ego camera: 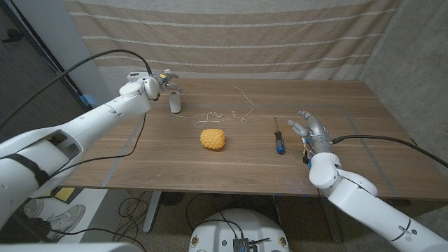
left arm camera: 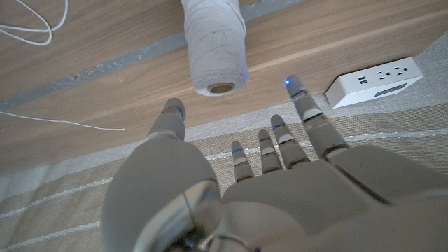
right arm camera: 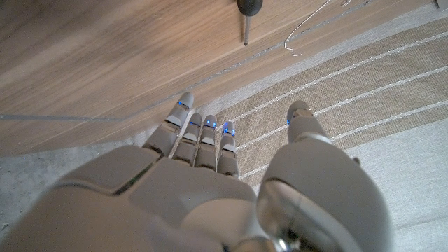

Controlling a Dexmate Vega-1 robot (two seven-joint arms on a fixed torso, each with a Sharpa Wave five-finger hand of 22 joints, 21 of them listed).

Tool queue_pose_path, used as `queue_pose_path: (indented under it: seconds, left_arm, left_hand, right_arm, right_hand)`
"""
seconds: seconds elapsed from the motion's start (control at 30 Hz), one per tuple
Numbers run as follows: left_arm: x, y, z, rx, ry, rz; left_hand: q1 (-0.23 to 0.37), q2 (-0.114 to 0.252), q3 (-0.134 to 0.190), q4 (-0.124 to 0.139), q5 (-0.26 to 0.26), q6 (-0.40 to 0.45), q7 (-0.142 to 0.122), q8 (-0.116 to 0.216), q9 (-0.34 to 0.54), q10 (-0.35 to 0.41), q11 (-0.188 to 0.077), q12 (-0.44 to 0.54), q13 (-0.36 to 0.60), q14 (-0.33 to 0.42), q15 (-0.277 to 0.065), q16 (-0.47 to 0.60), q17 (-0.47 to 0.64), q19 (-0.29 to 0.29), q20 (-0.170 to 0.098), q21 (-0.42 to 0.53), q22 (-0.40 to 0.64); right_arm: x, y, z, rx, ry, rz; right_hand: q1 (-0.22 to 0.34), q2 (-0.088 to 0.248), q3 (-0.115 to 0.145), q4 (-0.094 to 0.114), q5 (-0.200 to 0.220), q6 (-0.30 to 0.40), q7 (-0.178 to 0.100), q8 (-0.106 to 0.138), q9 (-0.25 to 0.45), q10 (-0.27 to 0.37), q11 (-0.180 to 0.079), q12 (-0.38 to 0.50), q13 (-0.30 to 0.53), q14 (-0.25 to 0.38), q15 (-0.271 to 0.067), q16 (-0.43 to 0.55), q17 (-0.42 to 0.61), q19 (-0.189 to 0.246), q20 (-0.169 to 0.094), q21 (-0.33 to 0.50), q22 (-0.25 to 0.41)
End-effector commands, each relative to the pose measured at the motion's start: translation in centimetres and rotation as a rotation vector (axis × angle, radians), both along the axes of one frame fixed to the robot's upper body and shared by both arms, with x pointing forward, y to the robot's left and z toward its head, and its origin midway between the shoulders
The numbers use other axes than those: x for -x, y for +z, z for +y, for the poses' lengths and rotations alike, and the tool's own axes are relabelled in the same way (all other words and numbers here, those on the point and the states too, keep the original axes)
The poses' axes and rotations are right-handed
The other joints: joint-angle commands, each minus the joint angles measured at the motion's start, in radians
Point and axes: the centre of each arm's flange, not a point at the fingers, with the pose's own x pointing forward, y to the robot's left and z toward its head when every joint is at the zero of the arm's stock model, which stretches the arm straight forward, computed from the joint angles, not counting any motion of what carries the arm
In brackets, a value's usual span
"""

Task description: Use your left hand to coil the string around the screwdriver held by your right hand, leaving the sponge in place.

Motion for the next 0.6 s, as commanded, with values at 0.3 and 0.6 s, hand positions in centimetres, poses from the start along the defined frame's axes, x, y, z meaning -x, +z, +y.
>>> queue_pose_path:
  seconds: [0.3, 0.6]
  left_arm:
    - [-0.8, 0.8, -3.1, -0.237, 0.13, 0.215]
    - [-0.2, 0.5, -4.0, -0.315, 0.194, 0.209]
  left_hand:
    - [0.081, 0.017, 0.0, 0.005, 0.053, 0.042, 0.013, 0.014, 0.006, 0.066, 0.008, 0.031, 0.018, 0.078, -0.021, 0.035, 0.018, 0.097, -0.012, 0.04, 0.007]
    - [0.156, 0.083, -0.007, 0.017, 0.067, 0.131, 0.03, 0.036, 0.009, 0.154, 0.008, 0.074, 0.051, 0.194, -0.038, 0.106, 0.066, 0.212, -0.072, 0.095, 0.014]
  right_arm:
    - [0.2, 0.3, -0.3, 0.004, 0.002, -0.03]
    - [0.2, 0.4, -0.4, 0.005, 0.007, -0.034]
  right_hand:
    - [0.007, 0.004, -0.004, 0.002, 0.009, 0.007, -0.004, -0.004, 0.001, 0.015, -0.001, -0.004, 0.003, 0.013, -0.003, -0.004, 0.004, -0.001, -0.008, -0.002, 0.004]
    - [0.006, 0.005, -0.006, 0.004, 0.009, 0.006, -0.007, -0.006, 0.002, 0.017, 0.0, -0.005, 0.004, 0.015, -0.002, -0.005, 0.005, -0.001, -0.008, -0.003, 0.004]
